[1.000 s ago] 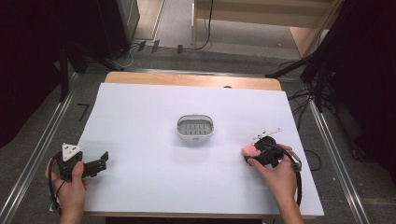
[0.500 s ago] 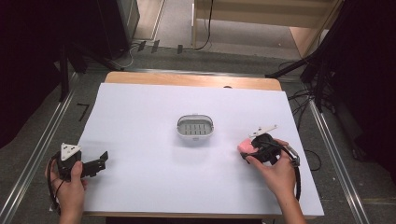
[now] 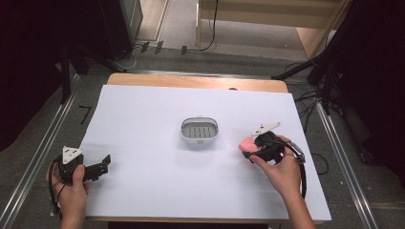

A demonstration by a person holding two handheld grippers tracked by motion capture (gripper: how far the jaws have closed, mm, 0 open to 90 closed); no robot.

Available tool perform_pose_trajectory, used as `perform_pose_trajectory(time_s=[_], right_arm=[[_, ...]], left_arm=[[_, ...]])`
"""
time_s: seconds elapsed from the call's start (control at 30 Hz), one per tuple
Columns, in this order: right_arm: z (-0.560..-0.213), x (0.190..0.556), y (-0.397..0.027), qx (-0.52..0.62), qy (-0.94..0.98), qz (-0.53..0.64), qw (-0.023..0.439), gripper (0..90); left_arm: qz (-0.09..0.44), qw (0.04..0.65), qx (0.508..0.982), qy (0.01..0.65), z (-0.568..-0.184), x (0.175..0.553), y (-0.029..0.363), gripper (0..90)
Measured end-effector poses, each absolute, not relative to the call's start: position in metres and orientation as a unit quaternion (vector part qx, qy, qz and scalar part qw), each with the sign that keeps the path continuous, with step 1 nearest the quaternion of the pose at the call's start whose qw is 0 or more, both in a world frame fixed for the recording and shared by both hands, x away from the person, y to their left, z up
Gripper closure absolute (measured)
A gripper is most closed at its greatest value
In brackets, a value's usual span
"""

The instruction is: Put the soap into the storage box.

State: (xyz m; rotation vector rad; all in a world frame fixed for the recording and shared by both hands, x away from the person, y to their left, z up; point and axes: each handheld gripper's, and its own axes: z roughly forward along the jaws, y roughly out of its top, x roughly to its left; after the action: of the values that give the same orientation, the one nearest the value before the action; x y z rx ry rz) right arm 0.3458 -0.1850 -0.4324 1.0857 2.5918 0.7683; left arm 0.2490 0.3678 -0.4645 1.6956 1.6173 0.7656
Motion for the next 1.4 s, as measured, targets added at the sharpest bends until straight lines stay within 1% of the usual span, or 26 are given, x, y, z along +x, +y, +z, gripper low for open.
perform_pose_trajectory(time_s=[0.93,1.4], right_arm=[[-0.417,0.362,-0.172,0.321,0.897,0.281,0.12,38.7],[-0.408,0.371,-0.16,0.298,0.904,0.285,0.116,38.6]], left_arm=[[0.298,0.33,0.65,0.616,-0.465,0.249,0.367,0.1],[0.297,0.332,0.649,0.617,-0.465,0.249,0.367,0.1]])
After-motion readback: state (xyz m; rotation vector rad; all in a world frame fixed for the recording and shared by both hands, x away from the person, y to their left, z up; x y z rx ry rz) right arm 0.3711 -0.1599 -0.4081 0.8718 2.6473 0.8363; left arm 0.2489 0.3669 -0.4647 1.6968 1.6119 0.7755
